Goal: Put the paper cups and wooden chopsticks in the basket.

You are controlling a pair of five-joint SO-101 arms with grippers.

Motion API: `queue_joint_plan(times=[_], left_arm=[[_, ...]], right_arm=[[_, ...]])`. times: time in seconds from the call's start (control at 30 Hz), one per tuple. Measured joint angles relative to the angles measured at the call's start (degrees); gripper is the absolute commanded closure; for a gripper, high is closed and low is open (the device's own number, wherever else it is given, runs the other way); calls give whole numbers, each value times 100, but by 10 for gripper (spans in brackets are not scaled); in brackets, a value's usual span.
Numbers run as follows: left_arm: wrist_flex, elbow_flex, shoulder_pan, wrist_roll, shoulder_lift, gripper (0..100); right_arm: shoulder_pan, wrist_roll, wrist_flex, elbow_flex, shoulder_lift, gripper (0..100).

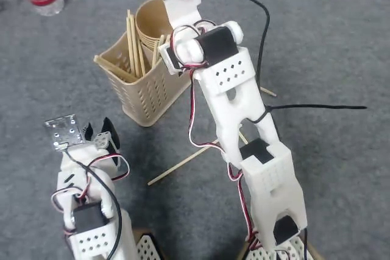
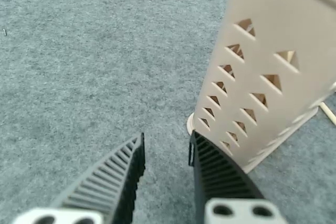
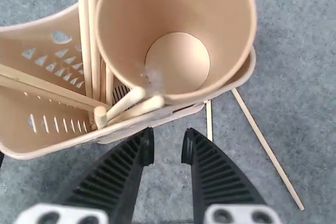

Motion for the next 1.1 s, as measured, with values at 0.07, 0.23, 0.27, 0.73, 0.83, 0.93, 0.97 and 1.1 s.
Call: queue_joint_plan(times=[0.07,0.23,0.27,0.73,0.83,0.93,0.97,1.1], left_arm=[[0,0,0,0,0,874],[0,0,0,0,0,874],[0,0,0,0,0,874],[0,0,0,0,0,874],[0,0,0,0,0,874],[0,0,0,0,0,874],[0,0,0,0,0,874],[0,0,0,0,0,874]], right_arm=[[0,0,0,-44,-158,901],[-141,0,0,-79,-440,901],[-149,0,0,-79,-448,901],[-97,0,-105,123,-448,899],[-79,0,-132,123,-396,899],[-79,0,-149,132,-185,899],[-70,0,-149,132,-132,899],[-70,0,-167,132,-70,902]])
